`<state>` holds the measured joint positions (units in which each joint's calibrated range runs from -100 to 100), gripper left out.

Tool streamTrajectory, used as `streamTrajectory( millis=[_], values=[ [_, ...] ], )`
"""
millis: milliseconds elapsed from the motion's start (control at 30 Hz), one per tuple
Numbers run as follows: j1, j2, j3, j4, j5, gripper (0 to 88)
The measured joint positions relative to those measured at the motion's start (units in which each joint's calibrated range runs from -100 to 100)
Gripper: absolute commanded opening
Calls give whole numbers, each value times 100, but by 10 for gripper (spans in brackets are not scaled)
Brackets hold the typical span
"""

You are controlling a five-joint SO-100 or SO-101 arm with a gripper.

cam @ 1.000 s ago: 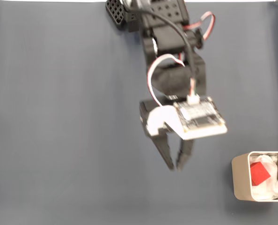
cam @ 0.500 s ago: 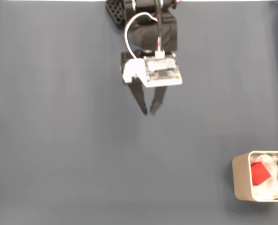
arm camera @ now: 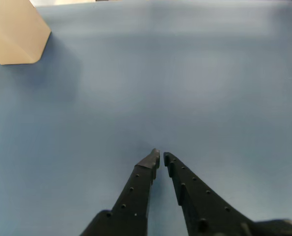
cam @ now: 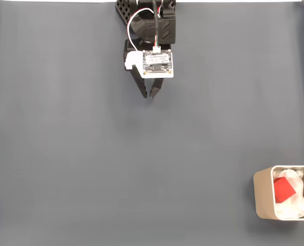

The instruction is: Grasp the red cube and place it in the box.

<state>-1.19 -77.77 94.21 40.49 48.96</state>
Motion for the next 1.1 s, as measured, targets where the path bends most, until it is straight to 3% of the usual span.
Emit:
streamTrajectory(
  millis=[167, 667, 1100],
  values=[
    [15, -729, 443, 247, 10, 0],
    [-37, -2154, 479, 2912, -142, 0],
    [-30, -2223, 479, 3381, -132, 2]
  ],
)
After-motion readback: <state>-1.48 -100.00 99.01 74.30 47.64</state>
